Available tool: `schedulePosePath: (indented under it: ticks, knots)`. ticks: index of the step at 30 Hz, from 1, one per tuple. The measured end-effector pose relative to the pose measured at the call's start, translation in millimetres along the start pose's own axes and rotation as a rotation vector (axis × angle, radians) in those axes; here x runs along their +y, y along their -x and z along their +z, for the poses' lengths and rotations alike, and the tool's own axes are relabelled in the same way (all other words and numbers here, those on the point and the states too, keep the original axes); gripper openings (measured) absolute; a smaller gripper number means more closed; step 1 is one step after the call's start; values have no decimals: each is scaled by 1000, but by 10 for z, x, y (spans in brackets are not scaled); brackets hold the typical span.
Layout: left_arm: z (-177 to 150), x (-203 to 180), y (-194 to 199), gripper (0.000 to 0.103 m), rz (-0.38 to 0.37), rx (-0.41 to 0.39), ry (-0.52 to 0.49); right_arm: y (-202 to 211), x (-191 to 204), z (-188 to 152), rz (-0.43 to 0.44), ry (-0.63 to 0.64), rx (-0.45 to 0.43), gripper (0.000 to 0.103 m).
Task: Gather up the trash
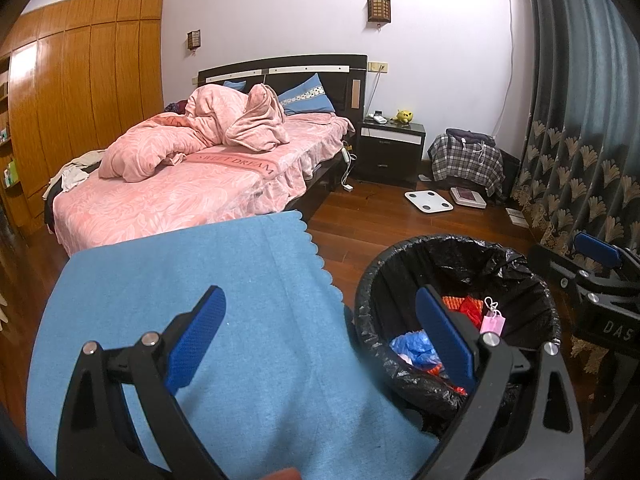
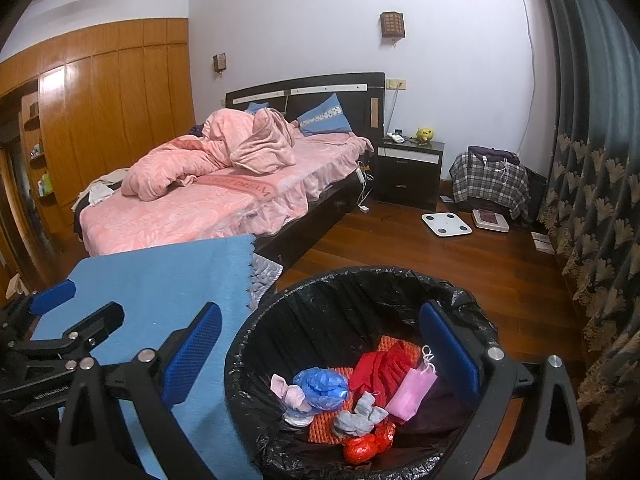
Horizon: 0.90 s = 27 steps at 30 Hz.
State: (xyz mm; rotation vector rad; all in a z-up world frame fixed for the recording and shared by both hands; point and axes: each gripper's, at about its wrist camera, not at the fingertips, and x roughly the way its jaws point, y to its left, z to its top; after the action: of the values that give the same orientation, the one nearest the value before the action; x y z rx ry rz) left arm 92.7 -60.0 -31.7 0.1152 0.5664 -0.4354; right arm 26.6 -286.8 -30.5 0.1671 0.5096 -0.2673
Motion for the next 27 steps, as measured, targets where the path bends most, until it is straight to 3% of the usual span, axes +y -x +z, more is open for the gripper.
schedulePosePath:
  ticks: [27]
  knots:
    - [5,-7,3,93,1,2,-1,-4,20,5,0,1,1,97]
